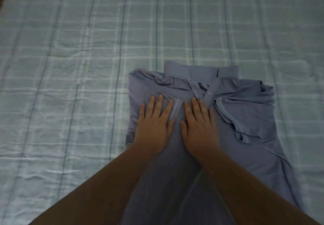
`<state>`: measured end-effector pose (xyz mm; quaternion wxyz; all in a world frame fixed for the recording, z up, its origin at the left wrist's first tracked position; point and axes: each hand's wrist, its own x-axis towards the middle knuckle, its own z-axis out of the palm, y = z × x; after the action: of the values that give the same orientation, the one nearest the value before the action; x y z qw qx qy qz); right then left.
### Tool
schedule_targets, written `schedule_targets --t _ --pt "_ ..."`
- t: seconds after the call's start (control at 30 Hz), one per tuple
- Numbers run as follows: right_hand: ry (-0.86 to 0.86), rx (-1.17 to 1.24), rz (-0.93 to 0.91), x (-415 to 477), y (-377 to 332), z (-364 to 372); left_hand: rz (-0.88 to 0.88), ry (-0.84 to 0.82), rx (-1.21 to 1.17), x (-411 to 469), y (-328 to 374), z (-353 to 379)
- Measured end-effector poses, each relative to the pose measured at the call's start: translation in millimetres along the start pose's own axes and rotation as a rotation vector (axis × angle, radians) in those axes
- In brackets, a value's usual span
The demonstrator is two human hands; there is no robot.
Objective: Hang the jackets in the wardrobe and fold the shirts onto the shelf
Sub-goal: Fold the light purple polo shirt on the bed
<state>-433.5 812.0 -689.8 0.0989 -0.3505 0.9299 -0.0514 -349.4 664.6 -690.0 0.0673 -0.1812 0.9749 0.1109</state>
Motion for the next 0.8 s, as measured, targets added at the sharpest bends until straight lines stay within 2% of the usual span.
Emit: schedule_targets --t 0.13,0.2,0.3,0.37,0.47,0.53,0.63,0.7,0.8 --pt "0.008 0.0 -0.005 0 -1 2 -0.011 0.015 0.034 0 2 9" --pt "0.054 0.101 0.002 3 -1 -11 -0.042 0.057 -0.014 2 4 0" --pt "0.222 0.335 0.025 19 20 -40 -0.03 0.206 -0.174 20 8 -22" --pt "0.325 0.426 0.111 37 47 -59 -0.027 0.283 -0.3 45 12 -42" --pt "0.368 0.491 0.301 73 86 -82 -0.182 0.208 -0.488 95 22 -74" --pt "0.279 0.445 0.461 98 103 -94 -0.351 0.136 -0.479 129 27 -86" --pt "-0.018 0.325 0.642 132 116 -102 -0.542 0.001 -0.381 169 29 -92" --pt "-0.129 0.303 0.682 148 119 -104 -0.564 -0.105 -0.325 184 26 -87" --pt "-0.163 0.309 0.618 161 123 -102 -0.591 -0.207 -0.325 192 18 -82"
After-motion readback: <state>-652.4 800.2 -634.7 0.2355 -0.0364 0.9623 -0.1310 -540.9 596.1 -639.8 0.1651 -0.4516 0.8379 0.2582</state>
